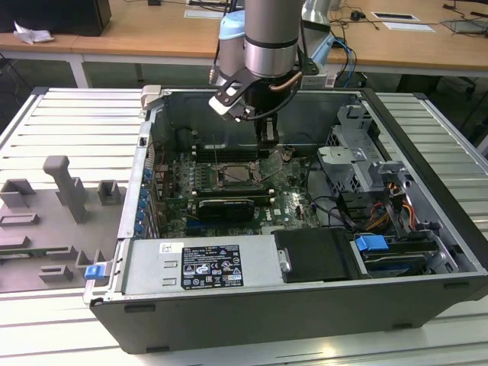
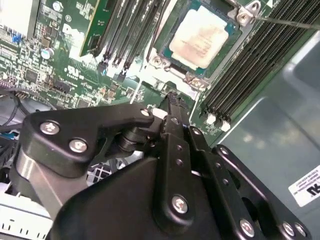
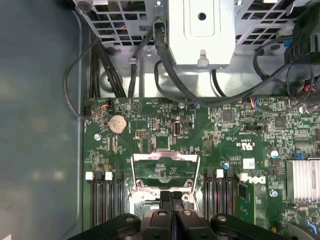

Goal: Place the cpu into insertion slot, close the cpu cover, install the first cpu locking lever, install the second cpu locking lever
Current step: 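Close the cpu cover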

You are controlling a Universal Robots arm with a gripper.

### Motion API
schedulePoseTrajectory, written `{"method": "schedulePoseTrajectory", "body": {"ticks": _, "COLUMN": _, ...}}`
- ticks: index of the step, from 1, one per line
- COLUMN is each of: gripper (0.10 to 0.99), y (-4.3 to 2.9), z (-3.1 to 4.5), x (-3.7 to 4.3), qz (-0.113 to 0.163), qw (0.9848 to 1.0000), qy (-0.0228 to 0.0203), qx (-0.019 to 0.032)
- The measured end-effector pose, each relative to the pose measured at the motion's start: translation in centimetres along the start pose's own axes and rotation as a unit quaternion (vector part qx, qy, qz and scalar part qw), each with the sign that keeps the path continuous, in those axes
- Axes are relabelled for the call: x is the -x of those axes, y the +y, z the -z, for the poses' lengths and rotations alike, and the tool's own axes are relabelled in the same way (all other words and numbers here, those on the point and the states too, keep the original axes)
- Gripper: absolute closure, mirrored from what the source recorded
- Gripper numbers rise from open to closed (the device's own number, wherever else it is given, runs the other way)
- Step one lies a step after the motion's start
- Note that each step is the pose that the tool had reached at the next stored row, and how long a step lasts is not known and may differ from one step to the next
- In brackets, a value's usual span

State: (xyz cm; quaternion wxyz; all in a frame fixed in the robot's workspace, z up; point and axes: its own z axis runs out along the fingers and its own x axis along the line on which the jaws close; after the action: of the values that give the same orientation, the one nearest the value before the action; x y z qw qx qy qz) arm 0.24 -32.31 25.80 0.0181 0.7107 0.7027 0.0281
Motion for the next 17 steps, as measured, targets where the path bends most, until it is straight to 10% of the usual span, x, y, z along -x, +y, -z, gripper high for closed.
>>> {"method": "schedulePoseTrajectory", "body": {"ticks": 17, "gripper": 0.98, "y": 4.01, "z": -0.28, "x": -0.28, "qz": 0.001, "qw": 1.0, "qy": -0.0012, "qx": -0.0014}}
